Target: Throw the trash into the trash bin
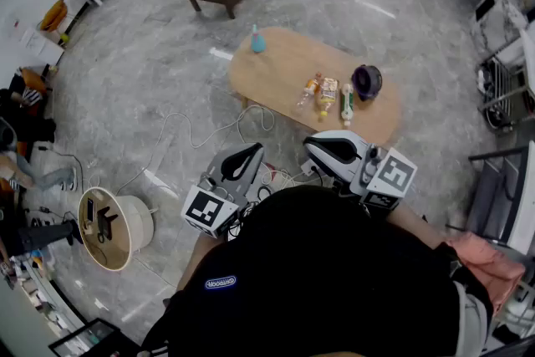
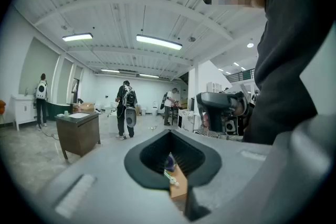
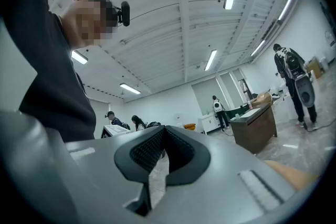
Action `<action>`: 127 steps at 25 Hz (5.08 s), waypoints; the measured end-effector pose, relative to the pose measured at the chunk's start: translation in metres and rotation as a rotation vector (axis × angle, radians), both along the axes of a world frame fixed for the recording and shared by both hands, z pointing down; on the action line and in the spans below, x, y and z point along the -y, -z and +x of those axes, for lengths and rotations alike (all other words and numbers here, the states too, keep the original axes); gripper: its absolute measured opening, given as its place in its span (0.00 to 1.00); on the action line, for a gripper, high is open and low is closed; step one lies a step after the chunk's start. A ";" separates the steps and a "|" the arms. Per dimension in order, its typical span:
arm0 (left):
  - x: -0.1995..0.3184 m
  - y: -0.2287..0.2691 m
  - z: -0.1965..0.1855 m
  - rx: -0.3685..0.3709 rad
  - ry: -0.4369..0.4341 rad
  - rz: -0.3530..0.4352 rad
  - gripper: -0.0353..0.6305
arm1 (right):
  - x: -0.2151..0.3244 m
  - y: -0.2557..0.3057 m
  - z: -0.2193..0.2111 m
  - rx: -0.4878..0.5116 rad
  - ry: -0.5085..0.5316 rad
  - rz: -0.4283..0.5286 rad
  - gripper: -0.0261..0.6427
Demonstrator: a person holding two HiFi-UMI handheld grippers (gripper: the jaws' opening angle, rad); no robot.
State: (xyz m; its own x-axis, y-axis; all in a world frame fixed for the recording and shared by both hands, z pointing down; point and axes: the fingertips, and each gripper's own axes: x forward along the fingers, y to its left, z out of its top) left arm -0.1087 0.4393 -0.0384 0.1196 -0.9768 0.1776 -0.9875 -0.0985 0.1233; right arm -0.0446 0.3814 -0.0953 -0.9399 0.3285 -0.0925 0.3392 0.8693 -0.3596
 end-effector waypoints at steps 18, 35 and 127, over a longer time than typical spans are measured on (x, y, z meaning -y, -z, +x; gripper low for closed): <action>0.059 0.010 0.011 0.069 -0.087 0.044 0.05 | 0.065 -0.005 0.012 0.054 -0.174 0.074 0.09; 0.053 0.008 -0.056 0.091 0.031 0.119 0.40 | 0.086 -0.034 -0.023 -0.048 -0.361 0.144 0.66; 0.186 -0.319 -0.159 0.148 -0.226 -0.512 0.51 | 0.374 -0.722 -0.033 -1.086 -0.775 -0.106 0.54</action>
